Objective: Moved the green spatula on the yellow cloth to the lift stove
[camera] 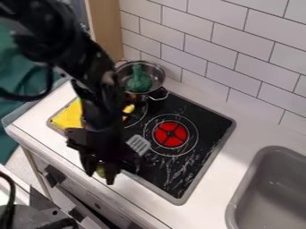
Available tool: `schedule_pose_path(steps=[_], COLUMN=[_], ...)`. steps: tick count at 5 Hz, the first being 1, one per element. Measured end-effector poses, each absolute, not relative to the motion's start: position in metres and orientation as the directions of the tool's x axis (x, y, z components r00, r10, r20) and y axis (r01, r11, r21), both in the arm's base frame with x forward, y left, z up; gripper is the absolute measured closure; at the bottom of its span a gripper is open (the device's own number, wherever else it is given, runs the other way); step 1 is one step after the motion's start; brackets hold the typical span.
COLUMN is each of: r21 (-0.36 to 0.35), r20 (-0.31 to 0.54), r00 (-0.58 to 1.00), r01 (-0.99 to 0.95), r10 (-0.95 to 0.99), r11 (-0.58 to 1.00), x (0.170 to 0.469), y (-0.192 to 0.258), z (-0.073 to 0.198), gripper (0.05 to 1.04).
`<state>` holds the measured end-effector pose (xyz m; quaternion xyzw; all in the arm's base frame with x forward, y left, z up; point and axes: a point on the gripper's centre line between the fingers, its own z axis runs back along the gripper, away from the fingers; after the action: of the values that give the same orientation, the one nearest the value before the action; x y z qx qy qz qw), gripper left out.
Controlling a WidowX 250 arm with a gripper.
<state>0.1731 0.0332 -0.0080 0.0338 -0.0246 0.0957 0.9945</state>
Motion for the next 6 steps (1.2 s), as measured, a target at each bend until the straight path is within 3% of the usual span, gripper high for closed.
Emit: schedule_pose_path(steps=[1,3,4,6], r21=[0.070,0.091,0.083,0.032], r20=[0.072,-0.019,-0.092,-0.133], r00=[0.995,0.990,0.986,0.989], r01=[-0.076,0.139,0.145,0.070], r10=[0.071,-0.137,-0.137,-0.065], r11=[0.995,0.986,0.986,0.997], x=[0.194,0.222,0.229,0.233], y=[0.022,0.002,-0.003,-0.005], z=[-0.012,-0.025,-0.031,-0.034], gripper=[0.690,0.690,0.690,0.690])
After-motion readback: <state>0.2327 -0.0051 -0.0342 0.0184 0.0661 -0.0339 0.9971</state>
